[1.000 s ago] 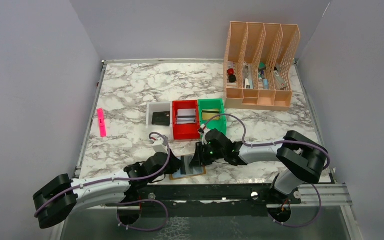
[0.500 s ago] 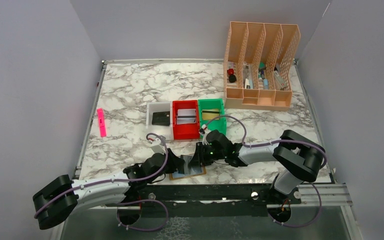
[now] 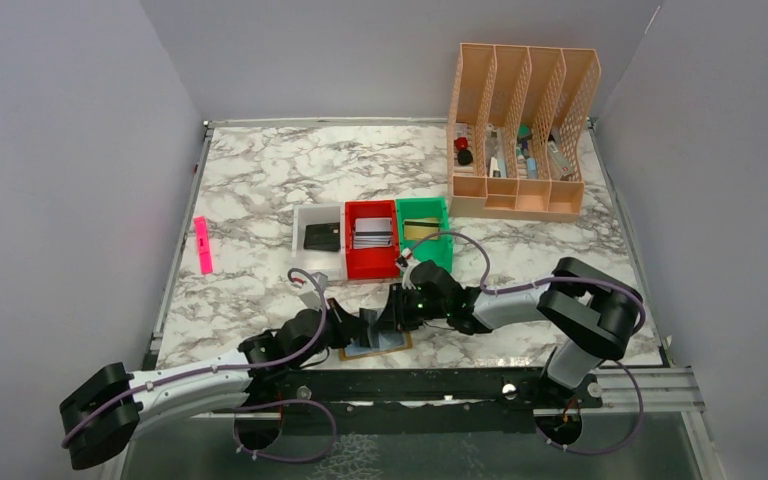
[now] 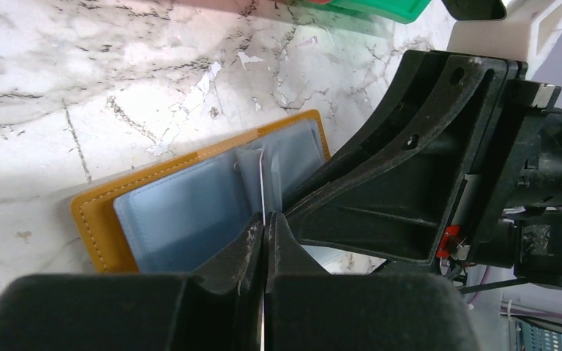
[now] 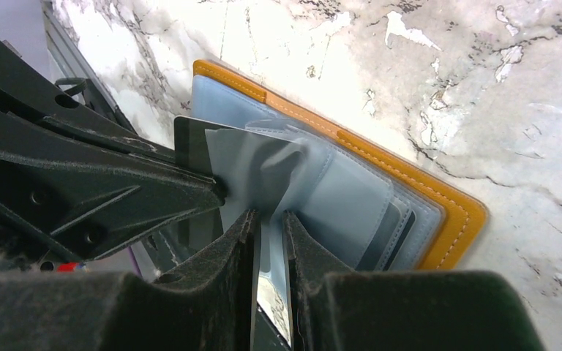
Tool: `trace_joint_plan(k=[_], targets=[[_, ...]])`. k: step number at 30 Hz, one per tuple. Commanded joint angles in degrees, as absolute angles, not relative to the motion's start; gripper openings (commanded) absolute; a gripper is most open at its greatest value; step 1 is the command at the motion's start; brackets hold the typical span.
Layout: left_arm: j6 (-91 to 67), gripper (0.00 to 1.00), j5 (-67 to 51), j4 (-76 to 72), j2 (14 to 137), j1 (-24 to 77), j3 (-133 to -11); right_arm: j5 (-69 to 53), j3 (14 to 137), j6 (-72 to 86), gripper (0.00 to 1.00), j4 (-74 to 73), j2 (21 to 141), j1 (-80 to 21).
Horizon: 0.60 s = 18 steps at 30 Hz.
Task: Take the credit cards out of the card holder
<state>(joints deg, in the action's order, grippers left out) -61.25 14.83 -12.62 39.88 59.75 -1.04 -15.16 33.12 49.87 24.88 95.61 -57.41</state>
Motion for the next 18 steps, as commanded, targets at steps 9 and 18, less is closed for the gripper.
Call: trace_joint_plan(k=[9, 18], targets=[[-60.04, 0.00, 18.49, 4.25, 33.03, 60.33, -3.88, 1.58, 31.44, 46.58, 0.24, 2.39, 93.07, -58.18], [-59.79, 0.00, 19.23, 6.37, 31.27, 60.29, -4.36, 7.74, 30.10, 45.20, 0.27, -3.47, 78.96, -58.18]])
